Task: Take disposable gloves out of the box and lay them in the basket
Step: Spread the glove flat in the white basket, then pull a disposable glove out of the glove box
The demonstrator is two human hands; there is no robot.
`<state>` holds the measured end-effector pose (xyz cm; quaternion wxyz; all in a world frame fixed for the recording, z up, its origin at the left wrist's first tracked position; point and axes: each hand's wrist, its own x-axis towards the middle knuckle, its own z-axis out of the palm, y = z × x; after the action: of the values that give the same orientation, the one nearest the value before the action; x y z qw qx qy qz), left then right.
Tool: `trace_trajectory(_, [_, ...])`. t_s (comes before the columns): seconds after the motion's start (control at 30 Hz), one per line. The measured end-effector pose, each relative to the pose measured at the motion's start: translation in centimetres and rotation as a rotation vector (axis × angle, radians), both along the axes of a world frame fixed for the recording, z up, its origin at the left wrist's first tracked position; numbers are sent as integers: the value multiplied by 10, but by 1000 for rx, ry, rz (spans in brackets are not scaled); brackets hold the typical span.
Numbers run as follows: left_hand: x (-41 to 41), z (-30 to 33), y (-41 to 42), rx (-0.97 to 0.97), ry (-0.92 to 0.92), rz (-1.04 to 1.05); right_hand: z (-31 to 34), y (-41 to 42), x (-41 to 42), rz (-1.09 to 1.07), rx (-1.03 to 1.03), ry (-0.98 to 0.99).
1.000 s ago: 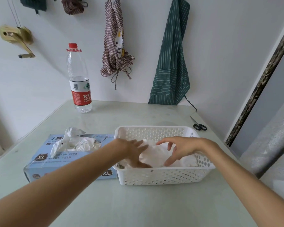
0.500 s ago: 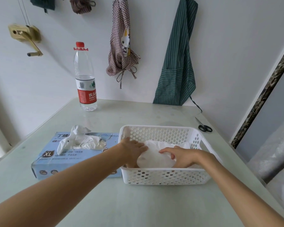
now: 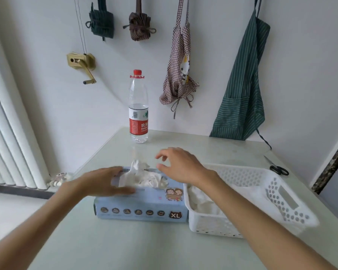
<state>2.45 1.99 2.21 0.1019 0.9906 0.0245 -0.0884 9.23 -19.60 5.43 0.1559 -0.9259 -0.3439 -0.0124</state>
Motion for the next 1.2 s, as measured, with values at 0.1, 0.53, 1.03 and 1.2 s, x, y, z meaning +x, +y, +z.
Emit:
trace_trajectory(0.1, [-5,-19,11,-73,-24,-17,-19,49,8,61,-100,-12])
trace_trajectory(0.53, [8,-10,9,-54,58,51,14,13,17,-2,467,139])
trace_trajectory(1.03, [4,14,-37,-795,-144,-222,39,-41,-4,-38,997,707])
trace_trajectory(1.2, [9,21,-64,-832,-74,-325,34,-69,-16,4,1219,946])
